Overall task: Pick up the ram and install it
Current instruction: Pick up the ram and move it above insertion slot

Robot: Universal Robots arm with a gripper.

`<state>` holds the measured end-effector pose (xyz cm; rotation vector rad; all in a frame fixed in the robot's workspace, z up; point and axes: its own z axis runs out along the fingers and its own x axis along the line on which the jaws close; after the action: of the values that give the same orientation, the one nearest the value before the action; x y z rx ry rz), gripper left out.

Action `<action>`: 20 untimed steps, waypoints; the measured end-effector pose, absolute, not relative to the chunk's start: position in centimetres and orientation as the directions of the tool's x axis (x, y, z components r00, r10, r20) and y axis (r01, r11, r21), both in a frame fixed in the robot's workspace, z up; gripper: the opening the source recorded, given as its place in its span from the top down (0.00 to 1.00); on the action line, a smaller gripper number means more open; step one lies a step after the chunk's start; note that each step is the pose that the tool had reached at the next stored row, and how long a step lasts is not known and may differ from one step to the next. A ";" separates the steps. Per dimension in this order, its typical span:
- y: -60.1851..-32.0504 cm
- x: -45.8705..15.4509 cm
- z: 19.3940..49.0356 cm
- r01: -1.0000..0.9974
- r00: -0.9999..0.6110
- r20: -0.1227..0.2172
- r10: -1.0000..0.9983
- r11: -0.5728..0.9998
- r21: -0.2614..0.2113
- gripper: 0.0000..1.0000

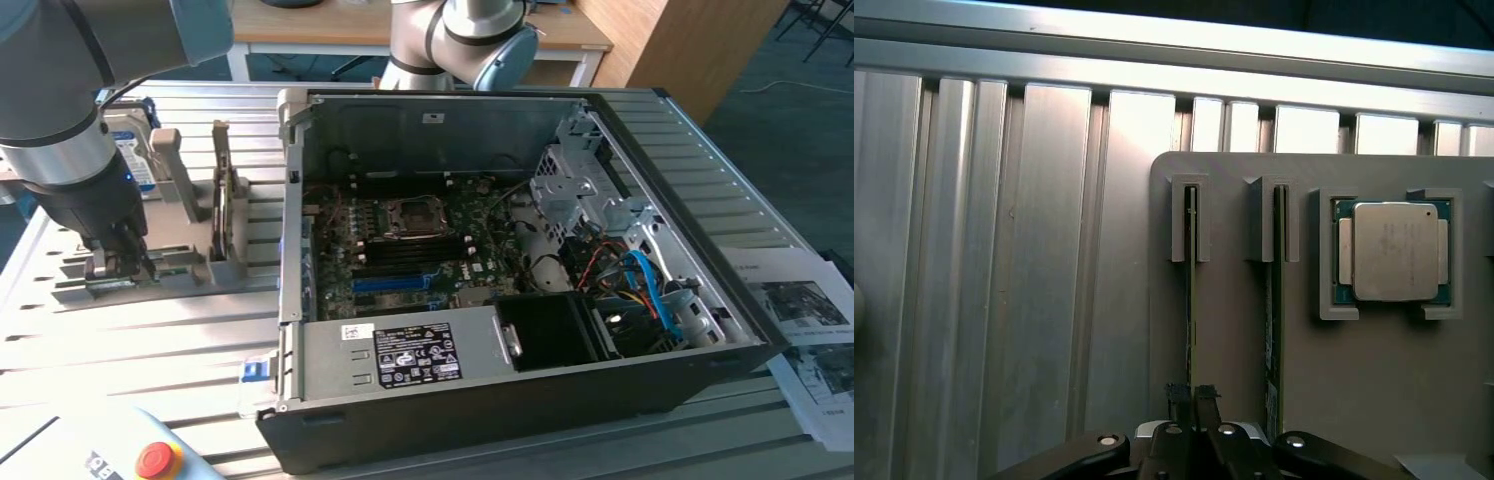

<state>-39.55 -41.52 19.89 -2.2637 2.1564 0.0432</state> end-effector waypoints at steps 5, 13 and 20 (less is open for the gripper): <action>-41.5 -39.6 20.0 -0.999 0.048 -0.030 -0.998 -0.049 0.008 0.88; -41.5 -39.6 21.0 -0.999 0.048 -0.030 -0.998 -0.049 0.008 0.88; -41.5 -39.6 22.4 -0.999 0.048 -0.030 -0.998 -0.049 0.008 0.88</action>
<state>-39.55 -41.52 22.42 -2.2635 2.1564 0.0434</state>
